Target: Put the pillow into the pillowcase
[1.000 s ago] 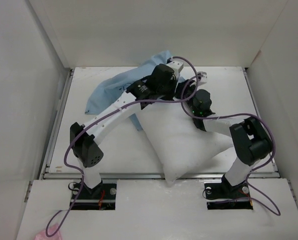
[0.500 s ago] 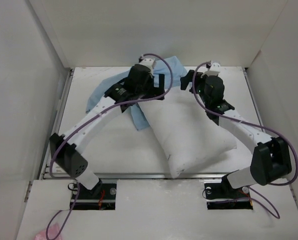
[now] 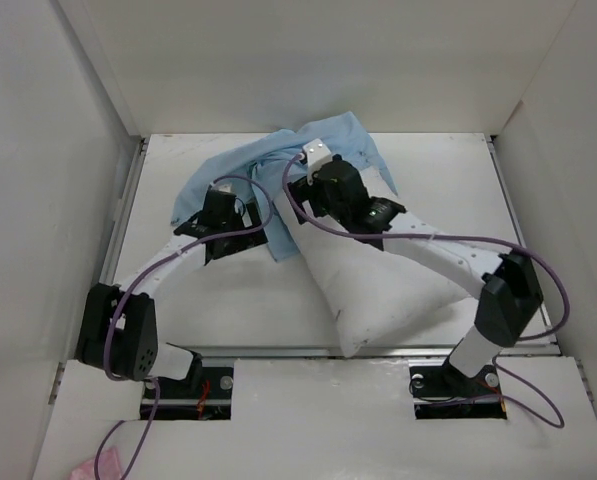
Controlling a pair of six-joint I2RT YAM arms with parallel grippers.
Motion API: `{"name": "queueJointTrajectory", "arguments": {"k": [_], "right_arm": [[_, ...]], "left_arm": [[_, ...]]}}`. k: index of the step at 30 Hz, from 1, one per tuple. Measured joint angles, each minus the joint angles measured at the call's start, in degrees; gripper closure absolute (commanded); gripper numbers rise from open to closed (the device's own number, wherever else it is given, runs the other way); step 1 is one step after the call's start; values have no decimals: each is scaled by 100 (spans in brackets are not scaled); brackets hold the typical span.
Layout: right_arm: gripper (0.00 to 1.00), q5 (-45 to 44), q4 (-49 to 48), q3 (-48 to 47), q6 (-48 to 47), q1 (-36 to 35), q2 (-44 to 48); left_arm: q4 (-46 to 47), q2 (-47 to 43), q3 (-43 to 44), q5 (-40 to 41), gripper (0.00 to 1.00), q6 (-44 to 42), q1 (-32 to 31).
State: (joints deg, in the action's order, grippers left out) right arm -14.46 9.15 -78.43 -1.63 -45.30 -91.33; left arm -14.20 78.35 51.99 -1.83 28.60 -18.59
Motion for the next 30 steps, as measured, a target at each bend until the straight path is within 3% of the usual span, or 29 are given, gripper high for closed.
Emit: {"name": "queueJointTrajectory", "arguments": {"k": [4,7,8,11,12,13,14,23,25,26,29,30], "right_arm": [[0,-481,175,-376,-107,66,-905],[7,-682,332,-785,-127,164,-1633],[23,-699,350,-859,-107,184,-1784],[50,-643,356,-916,-2,243,-1864],[70,-614,356,-914,59,269,-1825],[82,-570,352,-903,114,306,-1773],[100,-507,348,-874,155,354,-1698],[100,577,282,-389,555,916,-968],[100,682,273,-354,562,918,-918],[100,717,271,-332,577,922,-898],[100,761,203,-238,649,946,-807],[100,776,184,-203,702,960,-765]], "left_arm": [[411,63,-345,-398,0,-107,-17],[960,214,-321,-560,0,-240,-20],[1123,345,-295,-614,0,-286,-20],[1432,896,-144,-723,0,-385,-20],[1517,1106,-81,-732,0,-415,-20],[1550,1296,-22,-737,0,-442,-20],[1589,1539,76,-739,1,-476,-20],[1919,2166,651,-1093,6,-710,-24],[1956,2284,885,-1119,17,-754,-61],[1971,2365,1014,-1121,43,-780,-92],[1978,2686,1390,-1145,89,-848,-208],[1980,2774,1467,-1165,100,-855,-238]]}}
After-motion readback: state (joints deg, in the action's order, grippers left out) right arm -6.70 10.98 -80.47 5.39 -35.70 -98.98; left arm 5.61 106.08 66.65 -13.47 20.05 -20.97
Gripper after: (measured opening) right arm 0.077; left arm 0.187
